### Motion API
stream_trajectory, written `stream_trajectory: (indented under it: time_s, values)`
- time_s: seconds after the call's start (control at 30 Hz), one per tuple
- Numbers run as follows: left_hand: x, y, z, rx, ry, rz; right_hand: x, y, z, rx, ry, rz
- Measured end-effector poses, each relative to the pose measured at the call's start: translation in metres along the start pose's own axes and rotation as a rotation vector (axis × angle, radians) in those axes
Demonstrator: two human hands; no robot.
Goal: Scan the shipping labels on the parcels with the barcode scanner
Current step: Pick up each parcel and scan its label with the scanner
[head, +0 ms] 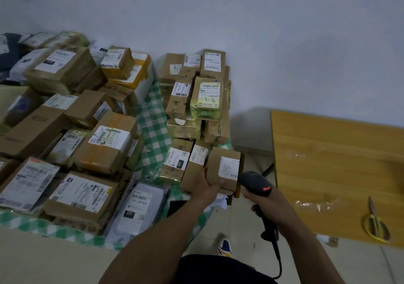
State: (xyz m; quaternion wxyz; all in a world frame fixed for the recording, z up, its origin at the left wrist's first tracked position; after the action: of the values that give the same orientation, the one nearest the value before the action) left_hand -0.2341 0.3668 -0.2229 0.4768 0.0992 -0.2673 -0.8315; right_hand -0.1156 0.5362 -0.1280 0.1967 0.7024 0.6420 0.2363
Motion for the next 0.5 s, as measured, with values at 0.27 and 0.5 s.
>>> stream_trajectory:
  time_s: [0.27, 0.5]
  values:
    - [-0.005, 0.009, -0.014, -0.043, 0.057, 0.014, -0.005, -0.030, 0.003, 0.036, -0.102, 0.064]
    - [-0.006, 0.032, -0.007, -0.092, 0.120, -0.057, -0.011, -0.048, 0.014, 0.039, -0.202, 0.079]
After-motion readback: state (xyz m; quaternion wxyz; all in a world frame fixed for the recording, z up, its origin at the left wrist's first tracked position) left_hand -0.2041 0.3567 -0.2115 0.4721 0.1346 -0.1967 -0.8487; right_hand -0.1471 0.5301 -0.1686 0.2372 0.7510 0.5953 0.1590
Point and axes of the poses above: each hand's wrist, its own y-axis away from the middle knuckle, its own x-axis out of the back of the hand, z = x × y, the point moved 10 cm from there along -y, towards the middle knuckle, and after that the axes turned 12 degrees about -z, right-handed, at the moved point
